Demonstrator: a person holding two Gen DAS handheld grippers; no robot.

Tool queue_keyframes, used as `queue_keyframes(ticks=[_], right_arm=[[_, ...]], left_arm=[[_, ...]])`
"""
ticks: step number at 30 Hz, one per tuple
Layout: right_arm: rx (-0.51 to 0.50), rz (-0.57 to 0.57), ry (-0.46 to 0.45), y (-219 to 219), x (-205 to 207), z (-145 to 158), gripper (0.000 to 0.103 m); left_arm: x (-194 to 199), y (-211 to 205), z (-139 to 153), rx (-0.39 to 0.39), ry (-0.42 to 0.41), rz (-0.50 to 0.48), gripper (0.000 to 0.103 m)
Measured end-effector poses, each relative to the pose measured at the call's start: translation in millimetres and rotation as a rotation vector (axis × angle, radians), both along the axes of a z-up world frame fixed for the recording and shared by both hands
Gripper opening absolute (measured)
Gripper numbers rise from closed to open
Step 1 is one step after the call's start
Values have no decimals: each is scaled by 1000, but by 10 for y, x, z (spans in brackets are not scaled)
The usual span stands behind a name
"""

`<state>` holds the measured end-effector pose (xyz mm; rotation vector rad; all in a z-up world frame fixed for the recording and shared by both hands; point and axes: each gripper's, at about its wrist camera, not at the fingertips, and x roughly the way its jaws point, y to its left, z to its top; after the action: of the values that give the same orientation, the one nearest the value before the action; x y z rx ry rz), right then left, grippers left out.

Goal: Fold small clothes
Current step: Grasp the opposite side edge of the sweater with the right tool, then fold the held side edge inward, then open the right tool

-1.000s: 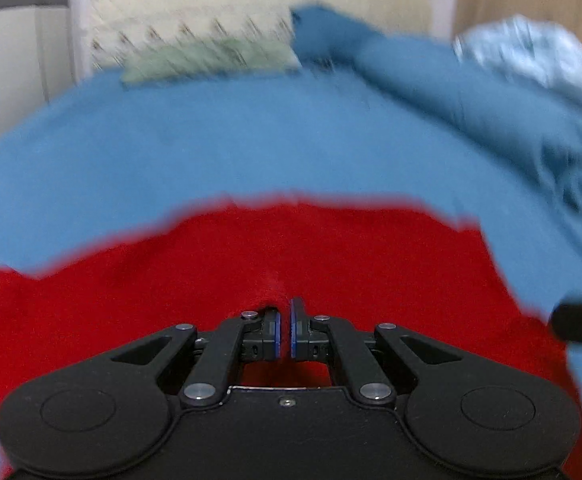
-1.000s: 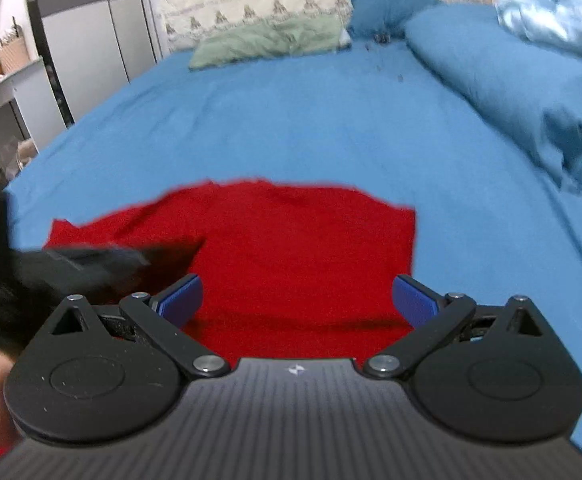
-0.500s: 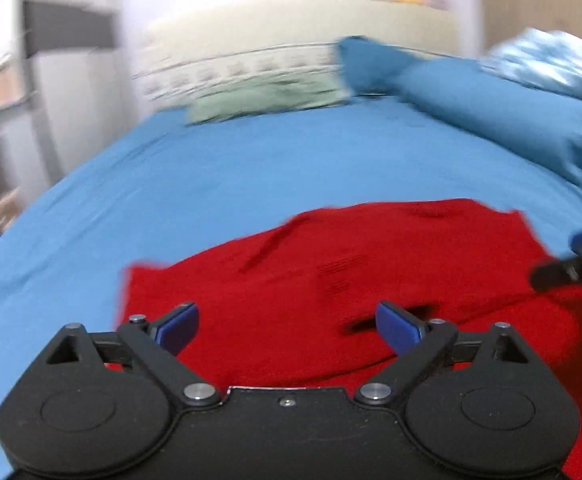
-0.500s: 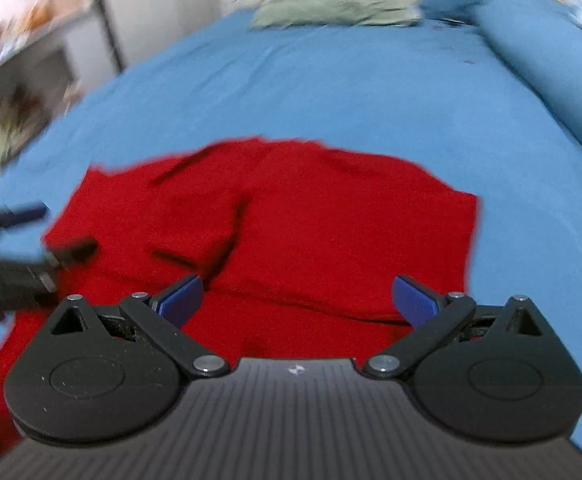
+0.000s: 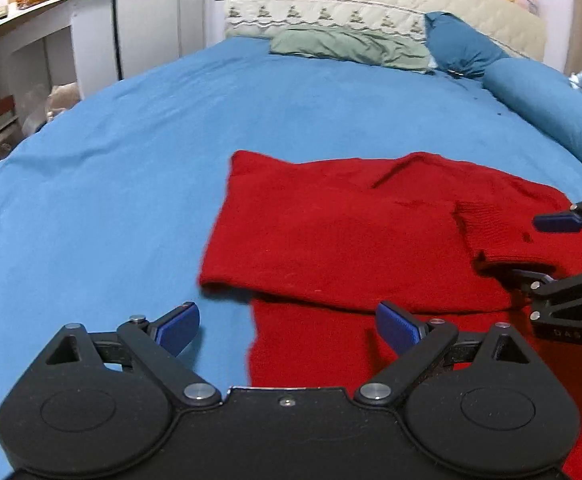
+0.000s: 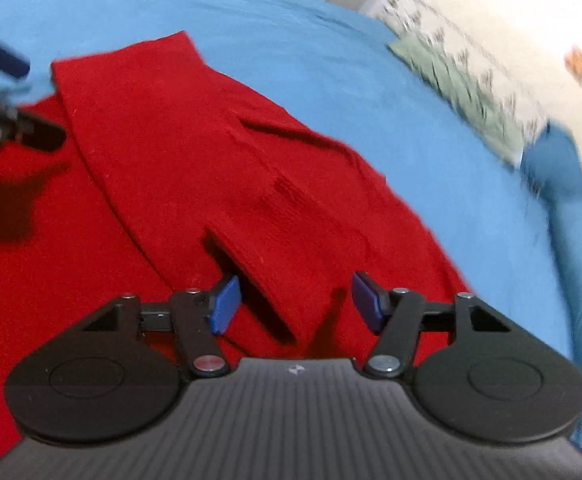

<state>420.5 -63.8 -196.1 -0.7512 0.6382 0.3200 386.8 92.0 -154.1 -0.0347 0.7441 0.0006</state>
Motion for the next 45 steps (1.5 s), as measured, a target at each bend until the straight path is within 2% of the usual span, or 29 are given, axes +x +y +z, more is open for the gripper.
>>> queue_keyframes(ticks=[3, 5, 8, 9, 13, 20, 24, 27, 32, 35, 38, 42, 43, 44, 45], right_arm=[[-43, 44, -23, 121, -1, -50, 63], [-65, 60, -22, 181, 3, -73, 44], [-59, 69, 18, 225, 61, -82, 25], [-45, 64, 26, 233, 84, -74, 21], [66, -36, -14, 63, 216, 195, 20], [276, -317, -107, -780, 521, 916, 20], [301, -422, -165, -1143, 641, 1082, 20], [355, -477, -149, -1367, 676, 1092, 20], [428, -566, -118, -1720, 637, 941, 20], [470, -631, -83, -1957, 560, 735, 20], [521, -661, -33, -2151, 492, 475, 20], [560, -676, -15, -2296, 288, 219, 28], [568, -696, -12, -2344, 242, 178, 44], [572, -713, -10, -2375, 193, 170, 69], [576, -714, -29, -2399, 121, 171, 79]], left_arm=[[2, 63, 8, -7, -1, 20, 97], [7, 113, -17, -17, 7, 33, 97], [-16, 161, -43, -26, 13, 45, 97], [-3, 170, -48, -28, 13, 48, 97], [34, 233, -80, -54, 22, 71, 97], [209, 280, -131, -46, 11, 71, 97], [215, 237, -143, -36, 6, 47, 97], [245, 212, -161, -14, -4, 56, 97], [294, 281, -220, -33, 0, 102, 97], [258, 270, -226, 3, 10, 96, 96], [232, 300, -215, -8, 23, 104, 96], [174, 257, -106, -21, -9, 95, 95], [140, 218, -41, -29, -39, 72, 95], [117, 175, 22, -28, -66, 51, 95], [97, 113, 85, -22, -92, 32, 95]])
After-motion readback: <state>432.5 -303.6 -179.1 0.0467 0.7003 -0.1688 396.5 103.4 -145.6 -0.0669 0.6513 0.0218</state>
